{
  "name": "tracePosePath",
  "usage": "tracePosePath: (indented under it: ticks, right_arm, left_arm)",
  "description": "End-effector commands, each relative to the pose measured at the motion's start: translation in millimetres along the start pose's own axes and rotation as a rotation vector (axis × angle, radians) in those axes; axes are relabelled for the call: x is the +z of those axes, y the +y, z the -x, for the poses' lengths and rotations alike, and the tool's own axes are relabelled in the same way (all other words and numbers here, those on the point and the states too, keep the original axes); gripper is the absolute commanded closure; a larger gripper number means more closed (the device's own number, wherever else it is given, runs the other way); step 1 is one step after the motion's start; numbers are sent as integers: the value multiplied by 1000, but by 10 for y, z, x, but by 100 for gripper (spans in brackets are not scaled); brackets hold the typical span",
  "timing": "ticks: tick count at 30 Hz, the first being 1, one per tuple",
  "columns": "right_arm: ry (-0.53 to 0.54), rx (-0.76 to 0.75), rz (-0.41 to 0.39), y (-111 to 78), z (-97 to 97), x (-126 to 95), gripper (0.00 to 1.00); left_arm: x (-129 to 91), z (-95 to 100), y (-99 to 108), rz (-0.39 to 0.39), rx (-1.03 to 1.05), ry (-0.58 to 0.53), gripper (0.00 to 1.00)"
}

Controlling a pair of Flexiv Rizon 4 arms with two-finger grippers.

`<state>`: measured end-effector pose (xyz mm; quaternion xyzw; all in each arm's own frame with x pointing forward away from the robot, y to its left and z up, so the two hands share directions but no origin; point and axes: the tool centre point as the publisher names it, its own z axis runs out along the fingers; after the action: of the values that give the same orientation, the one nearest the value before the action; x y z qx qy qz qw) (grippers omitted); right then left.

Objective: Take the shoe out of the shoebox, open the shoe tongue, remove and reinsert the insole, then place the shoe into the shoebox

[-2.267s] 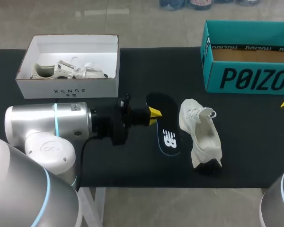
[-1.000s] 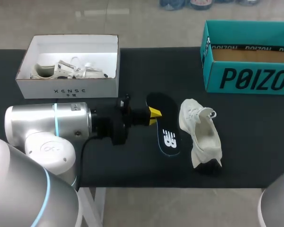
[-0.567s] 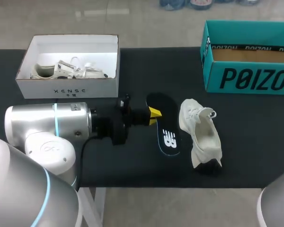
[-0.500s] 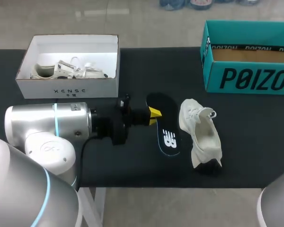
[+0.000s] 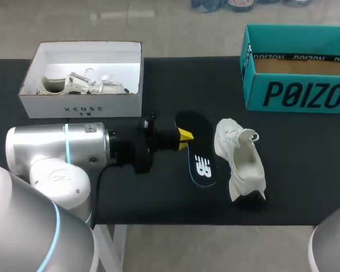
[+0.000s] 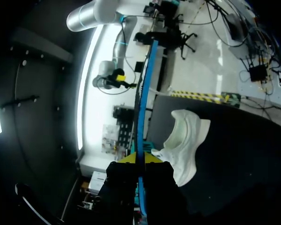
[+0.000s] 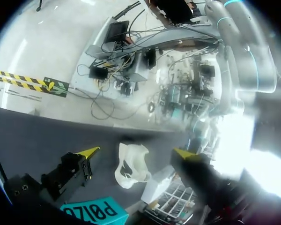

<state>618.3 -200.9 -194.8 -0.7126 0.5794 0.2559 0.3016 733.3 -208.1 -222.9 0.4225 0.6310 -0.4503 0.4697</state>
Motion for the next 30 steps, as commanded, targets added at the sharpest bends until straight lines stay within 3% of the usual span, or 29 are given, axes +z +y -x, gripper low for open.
tracePosePath:
  ticks: [1,5,7,8,24,30]
  right_arm:
    - [30,-10,-406,16,94,-34,0]
    - [49,-26,-408,-55,142,-70,0]
    - [111,69,-417,-89,141,-64,0]
    - [62,44,-387,-85,137,-62,0]
    - [62,44,-387,-85,137,-62,0]
    - [62,44,-387,-85,137,-62,0]
  left_arm:
    - [5,6,-3,1,0,3,100]
    - [5,6,-3,1,0,3,100]
    - [5,6,-3,1,0,3,100]
    - [5,6,-3,1,0,3,100]
    - [5,6,-3,1,0,3,100]
    - [70,-101,-190,-68,-84,-5,100]
